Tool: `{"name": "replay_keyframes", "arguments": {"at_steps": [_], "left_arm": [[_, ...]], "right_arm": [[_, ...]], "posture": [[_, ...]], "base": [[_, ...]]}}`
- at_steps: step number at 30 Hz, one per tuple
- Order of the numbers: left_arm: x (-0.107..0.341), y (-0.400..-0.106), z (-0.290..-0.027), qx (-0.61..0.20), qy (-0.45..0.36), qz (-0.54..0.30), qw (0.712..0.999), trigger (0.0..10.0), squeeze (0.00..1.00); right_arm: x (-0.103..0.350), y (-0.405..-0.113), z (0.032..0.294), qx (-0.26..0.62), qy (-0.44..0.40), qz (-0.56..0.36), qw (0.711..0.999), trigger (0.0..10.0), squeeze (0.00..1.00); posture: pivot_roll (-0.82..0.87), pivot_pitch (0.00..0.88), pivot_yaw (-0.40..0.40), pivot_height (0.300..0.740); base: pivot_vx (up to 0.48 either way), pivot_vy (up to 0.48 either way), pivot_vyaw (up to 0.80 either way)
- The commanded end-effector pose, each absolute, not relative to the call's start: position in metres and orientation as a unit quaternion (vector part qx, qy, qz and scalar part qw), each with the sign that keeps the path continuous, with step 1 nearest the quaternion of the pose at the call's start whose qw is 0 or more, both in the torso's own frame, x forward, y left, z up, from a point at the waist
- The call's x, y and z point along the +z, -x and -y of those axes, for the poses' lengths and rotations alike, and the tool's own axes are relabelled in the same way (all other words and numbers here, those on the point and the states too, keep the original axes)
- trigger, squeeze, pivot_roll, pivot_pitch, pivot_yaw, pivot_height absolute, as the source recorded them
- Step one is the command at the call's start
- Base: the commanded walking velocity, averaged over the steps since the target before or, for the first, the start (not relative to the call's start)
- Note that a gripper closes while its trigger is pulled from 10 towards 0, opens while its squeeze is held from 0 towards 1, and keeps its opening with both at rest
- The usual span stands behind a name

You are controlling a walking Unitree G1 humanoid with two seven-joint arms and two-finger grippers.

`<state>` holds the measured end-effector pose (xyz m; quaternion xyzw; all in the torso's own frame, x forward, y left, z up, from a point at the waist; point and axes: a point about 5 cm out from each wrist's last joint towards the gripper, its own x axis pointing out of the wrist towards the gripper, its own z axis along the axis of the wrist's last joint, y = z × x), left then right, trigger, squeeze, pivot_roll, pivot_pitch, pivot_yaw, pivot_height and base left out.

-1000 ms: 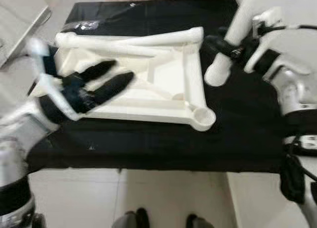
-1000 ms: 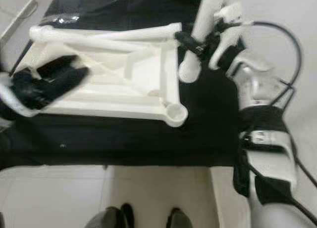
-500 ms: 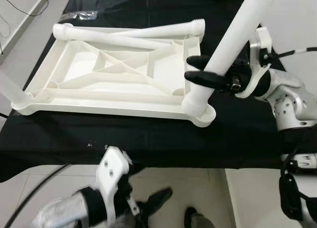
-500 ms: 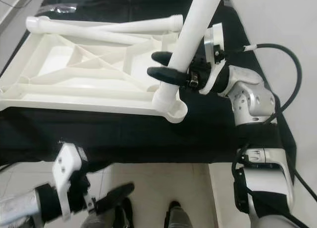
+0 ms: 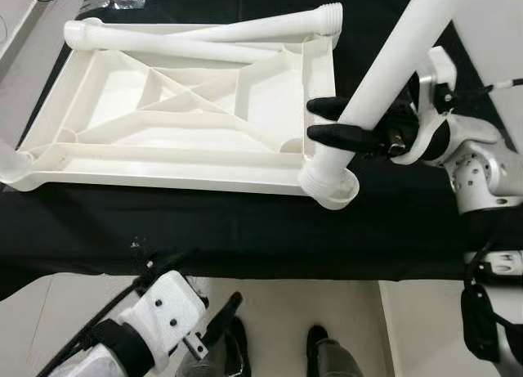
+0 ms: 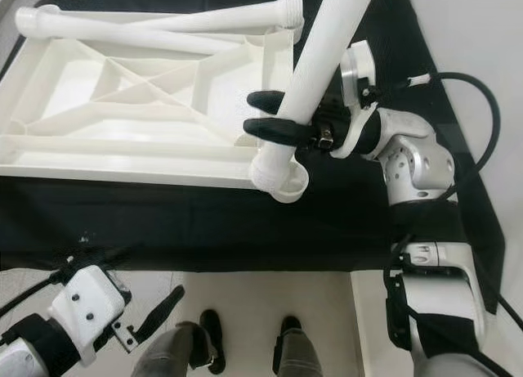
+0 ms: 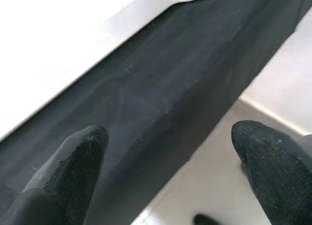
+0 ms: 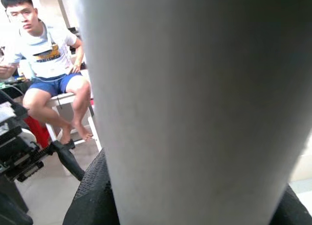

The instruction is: Building children table

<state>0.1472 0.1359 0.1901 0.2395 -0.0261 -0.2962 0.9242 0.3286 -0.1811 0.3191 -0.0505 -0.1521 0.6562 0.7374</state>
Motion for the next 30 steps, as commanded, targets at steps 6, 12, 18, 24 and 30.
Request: {"name": "replay_keyframes", "arguments": {"at_steps": [6,12,18,24,30], "left_arm": [[0.185,-0.136,-0.137,-0.290,-0.259,0.037,0.921,10.0,0.00],[0.184,-0.135,-0.141,-0.286,-0.265,0.043,0.920,10.0,0.00],[0.184,-0.135,-0.143,-0.278,-0.273,0.047,0.920,10.0,0.00],[0.184,-0.135,-0.144,-0.274,-0.276,0.049,0.920,10.0,0.00],[0.184,-0.132,-0.147,-0.274,-0.278,0.055,0.919,10.0,0.00]], "right_arm": [[0.321,-0.319,0.181,0.681,0.098,0.147,0.711,10.0,0.00],[0.321,-0.313,0.175,0.702,0.120,0.139,0.688,10.0,0.00],[0.316,-0.311,0.167,0.713,0.155,0.124,0.673,10.0,0.00],[0.308,-0.317,0.169,0.703,0.209,0.099,0.673,10.0,0.00],[0.317,-0.322,0.176,0.693,0.200,0.105,0.684,10.0,0.00]], "posture": [[0.09,0.428,0.078,0.740],[0.10,0.431,0.090,0.740],[0.10,0.431,0.093,0.740],[0.10,0.430,0.093,0.740],[0.10,0.432,0.097,0.740]], "base": [[0.000,0.000,0.00],[0.000,0.000,0.00],[0.000,0.000,0.00],[0.000,0.000,0.00],[0.000,0.000,0.00]]}}
